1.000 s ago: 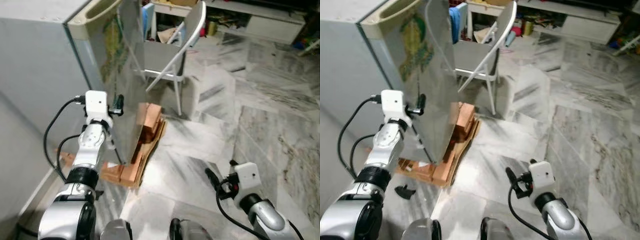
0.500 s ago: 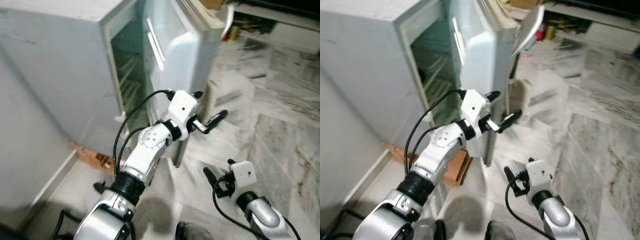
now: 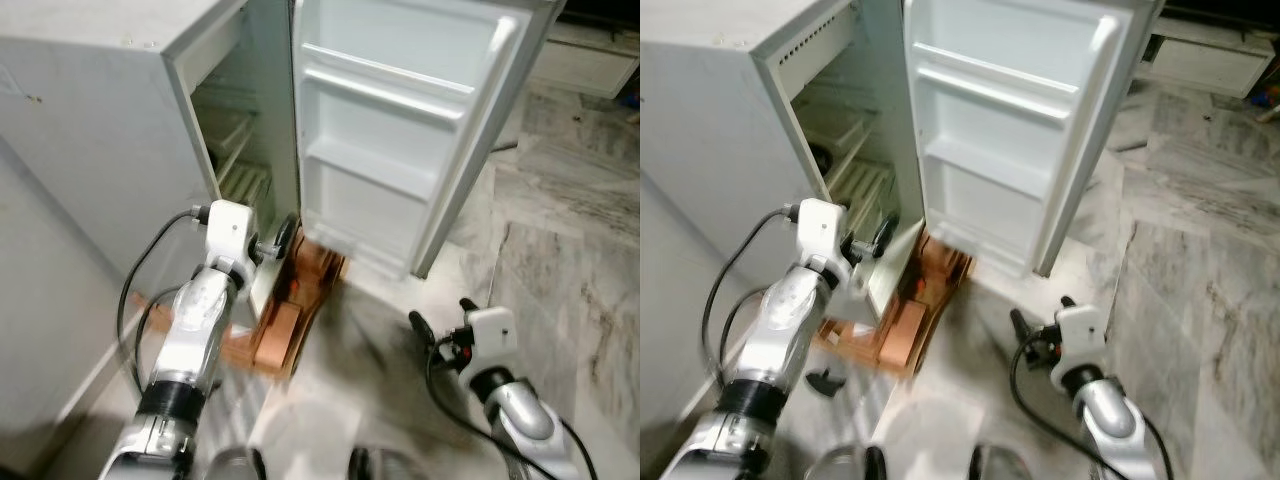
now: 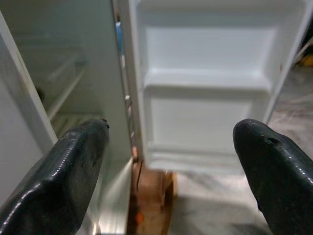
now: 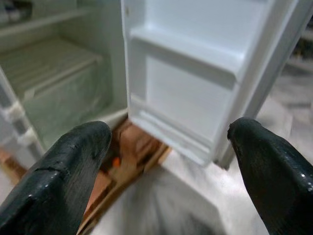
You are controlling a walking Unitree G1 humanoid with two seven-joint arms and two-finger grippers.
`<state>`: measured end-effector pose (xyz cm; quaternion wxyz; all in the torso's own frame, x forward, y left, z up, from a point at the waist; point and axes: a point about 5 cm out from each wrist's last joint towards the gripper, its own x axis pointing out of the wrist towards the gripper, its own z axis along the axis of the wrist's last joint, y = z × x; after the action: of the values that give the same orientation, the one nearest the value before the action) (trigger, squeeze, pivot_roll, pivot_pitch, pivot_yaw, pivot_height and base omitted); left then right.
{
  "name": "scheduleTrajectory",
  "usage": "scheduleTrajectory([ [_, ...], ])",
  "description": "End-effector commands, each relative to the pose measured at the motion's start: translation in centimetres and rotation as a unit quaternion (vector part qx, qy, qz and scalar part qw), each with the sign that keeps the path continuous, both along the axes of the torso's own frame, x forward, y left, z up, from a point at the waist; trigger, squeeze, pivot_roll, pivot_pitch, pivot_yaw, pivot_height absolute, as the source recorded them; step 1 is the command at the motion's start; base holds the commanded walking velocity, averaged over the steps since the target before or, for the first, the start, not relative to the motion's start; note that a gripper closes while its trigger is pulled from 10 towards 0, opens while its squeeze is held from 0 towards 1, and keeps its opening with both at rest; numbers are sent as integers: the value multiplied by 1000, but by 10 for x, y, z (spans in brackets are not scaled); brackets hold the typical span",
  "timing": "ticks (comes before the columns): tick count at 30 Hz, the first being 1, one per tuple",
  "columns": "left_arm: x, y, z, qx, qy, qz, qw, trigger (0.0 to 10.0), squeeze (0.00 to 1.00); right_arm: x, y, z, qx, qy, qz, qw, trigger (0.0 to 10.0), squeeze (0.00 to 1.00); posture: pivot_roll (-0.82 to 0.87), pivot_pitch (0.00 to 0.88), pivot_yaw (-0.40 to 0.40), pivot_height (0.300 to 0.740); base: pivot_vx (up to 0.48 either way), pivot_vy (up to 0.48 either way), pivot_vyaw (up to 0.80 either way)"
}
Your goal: Restocking fridge
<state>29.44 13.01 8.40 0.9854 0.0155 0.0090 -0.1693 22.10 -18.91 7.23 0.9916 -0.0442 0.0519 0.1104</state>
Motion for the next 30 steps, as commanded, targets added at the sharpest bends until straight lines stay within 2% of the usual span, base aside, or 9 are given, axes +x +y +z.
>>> scheduleTrajectory([
  [1, -5, -7, 5, 3, -11, -10, 1000, 10000, 0, 0, -3, 2, -1, -3, -11, 1000, 10000, 0, -14, 70, 15, 740, 0, -442, 0],
  [3, -18, -2, -5, 17, 3, 8, 1000, 10000, 0, 2, 7, 0, 17, 3, 5, 1000, 10000, 0, -18, 60, 13, 740, 0, -442, 0],
  [7, -23, -1, -9, 19, 9, 17, 1000, 10000, 0, 5, 15, 5, 7, -14, 18, 1000, 10000, 0, -17, 41, 8, 740, 0, -440, 0],
  [13, -18, -2, -6, 5, 10, 27, 1000, 10000, 0, 18, 16, 14, 4, -37, -8, 999, 10000, 0, -18, 27, 17, 740, 101, -408, 0],
  [16, -22, -3, -11, 4, 20, 24, 1000, 10000, 0, 21, 16, 15, -33, -51, -26, 998, 10000, 0, -29, 20, 26, 740, 330, -345, 0],
  [20, -25, -2, -16, 0, 32, 31, 999, 10000, 0, 20, 14, 10, -9, -39, -44, 998, 10000, 0, -44, 11, 33, 740, 354, -321, 0],
  [26, -21, -4, -17, -2, 34, 32, 999, 10000, 0, 19, 15, 6, -17, -31, -57, 998, 10000, 0, -50, 6, 39, 740, 384, -286, 0],
  [28, -17, -7, -12, -7, 25, 25, 999, 10000, 0, 18, 19, 11, 29, -38, -47, 998, 10000, 0, -52, 2, 42, 740, 407, -135, 0],
  [30, -15, -9, -9, -3, 19, 20, 1000, 10000, 0, 19, 18, 12, 22, -46, -54, 997, 10000, 0, -51, 4, 42, 740, 420, 0, 0],
])
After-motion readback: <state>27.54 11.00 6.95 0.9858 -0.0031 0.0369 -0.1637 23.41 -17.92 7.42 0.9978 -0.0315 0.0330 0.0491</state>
